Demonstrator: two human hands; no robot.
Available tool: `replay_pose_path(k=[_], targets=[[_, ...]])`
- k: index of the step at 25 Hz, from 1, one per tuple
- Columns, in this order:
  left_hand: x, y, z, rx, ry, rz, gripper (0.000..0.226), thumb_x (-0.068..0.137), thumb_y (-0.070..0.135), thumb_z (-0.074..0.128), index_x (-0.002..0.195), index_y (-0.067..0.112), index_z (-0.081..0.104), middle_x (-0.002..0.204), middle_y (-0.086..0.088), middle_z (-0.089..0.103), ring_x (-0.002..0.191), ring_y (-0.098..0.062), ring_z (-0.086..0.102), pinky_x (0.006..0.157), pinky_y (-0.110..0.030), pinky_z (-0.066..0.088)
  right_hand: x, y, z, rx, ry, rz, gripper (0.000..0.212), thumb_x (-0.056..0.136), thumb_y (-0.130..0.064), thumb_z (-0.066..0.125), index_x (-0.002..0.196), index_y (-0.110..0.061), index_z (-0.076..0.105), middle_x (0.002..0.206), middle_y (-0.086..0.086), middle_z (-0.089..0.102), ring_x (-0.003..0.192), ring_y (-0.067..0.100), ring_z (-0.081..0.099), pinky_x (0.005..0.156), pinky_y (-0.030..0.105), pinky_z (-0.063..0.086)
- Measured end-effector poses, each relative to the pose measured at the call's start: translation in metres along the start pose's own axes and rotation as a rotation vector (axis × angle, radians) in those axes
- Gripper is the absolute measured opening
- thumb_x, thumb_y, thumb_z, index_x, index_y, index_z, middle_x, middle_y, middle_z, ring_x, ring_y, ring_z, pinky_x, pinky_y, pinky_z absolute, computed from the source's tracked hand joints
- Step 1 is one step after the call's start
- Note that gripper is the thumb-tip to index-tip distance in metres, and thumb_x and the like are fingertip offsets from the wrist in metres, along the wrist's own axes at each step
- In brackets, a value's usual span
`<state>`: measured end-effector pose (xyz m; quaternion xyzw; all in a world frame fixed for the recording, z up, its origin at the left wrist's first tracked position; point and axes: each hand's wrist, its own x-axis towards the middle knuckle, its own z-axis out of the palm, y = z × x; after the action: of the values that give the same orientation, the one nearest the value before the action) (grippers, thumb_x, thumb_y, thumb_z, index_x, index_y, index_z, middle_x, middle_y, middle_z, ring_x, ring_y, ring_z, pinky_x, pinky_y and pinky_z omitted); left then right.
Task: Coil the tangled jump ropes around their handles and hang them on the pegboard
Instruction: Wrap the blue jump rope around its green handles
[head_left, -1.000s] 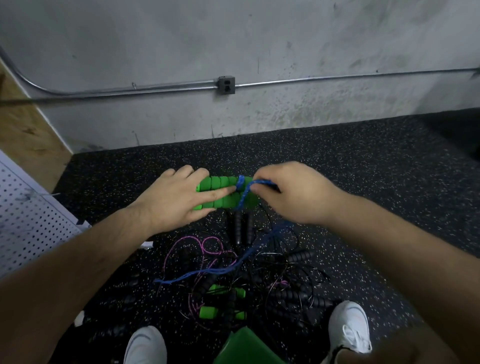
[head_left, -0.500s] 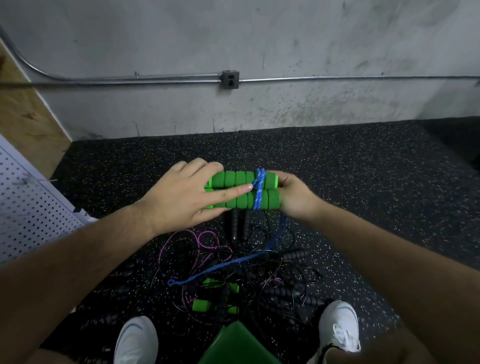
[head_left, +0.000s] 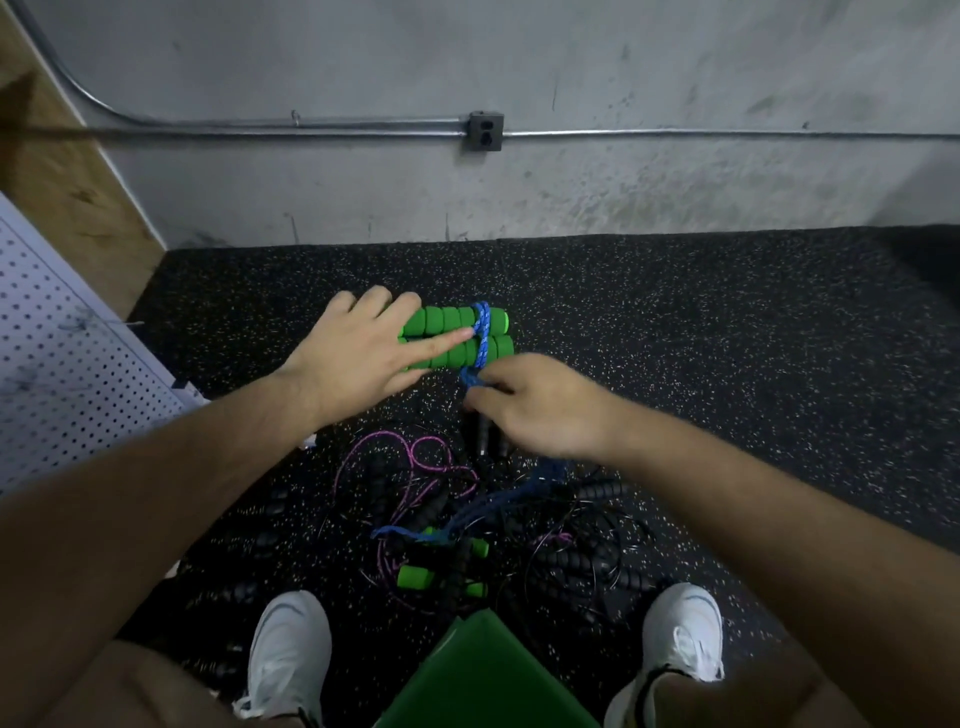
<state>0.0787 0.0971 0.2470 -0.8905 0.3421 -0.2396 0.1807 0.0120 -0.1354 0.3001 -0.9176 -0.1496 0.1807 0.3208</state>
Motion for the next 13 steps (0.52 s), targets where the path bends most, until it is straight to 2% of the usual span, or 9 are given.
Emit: replay_pose_path(k=[2, 5, 10, 13], targets=[[-0.003, 0.003, -0.001, 0.035, -0.029, 0.046, 0.072, 0.097, 0.052, 0.049, 0.156, 0.045, 0.008, 0.125, -0.014, 0.05, 0.097, -0.031, 0.049, 0.074, -0.043, 0.044, -0.005, -0.001, -0.015, -0.2, 0.028, -0.075, 0.033, 0.102, -0.031, 0.051, 0.08, -0.01, 0.063, 0.067, 0.0, 0.061, 0.054, 0.012, 0.052, 0.047, 0.022, 0.038], [-0.008, 0.012, -0.002, 0.027, -0.034, 0.109, 0.065, 0.1, 0.054, 0.046, 0.155, 0.044, 0.014, 0.128, -0.014, 0.049, 0.099, -0.031, 0.049, 0.075, -0.044, 0.043, -0.005, 0.01, -0.03, -0.41, 0.149, -0.131, 0.026, 0.102, -0.036, 0.053, 0.091, -0.016, 0.065, 0.078, -0.004, 0.06, 0.07, 0.015, 0.056, 0.06, 0.031, 0.042], [-0.016, 0.029, -0.006, -0.039, -0.012, 0.243, 0.065, 0.099, 0.056, 0.046, 0.156, 0.043, 0.018, 0.129, -0.014, 0.051, 0.101, -0.032, 0.05, 0.076, -0.043, 0.044, 0.003, 0.032, -0.044, -0.354, 0.196, -0.116, 0.016, 0.093, -0.043, 0.066, 0.101, -0.029, 0.067, 0.094, -0.009, 0.066, 0.085, 0.014, 0.059, 0.071, 0.032, 0.047], [-0.014, 0.036, -0.018, -0.116, 0.016, 0.33, 0.066, 0.099, 0.055, 0.046, 0.157, 0.04, 0.017, 0.13, -0.016, 0.05, 0.103, -0.033, 0.052, 0.076, -0.044, 0.046, 0.004, 0.042, -0.052, -0.289, 0.189, -0.118, 0.014, 0.091, -0.038, 0.07, 0.1, -0.028, 0.071, 0.102, -0.012, 0.07, 0.093, 0.008, 0.061, 0.082, 0.029, 0.048]])
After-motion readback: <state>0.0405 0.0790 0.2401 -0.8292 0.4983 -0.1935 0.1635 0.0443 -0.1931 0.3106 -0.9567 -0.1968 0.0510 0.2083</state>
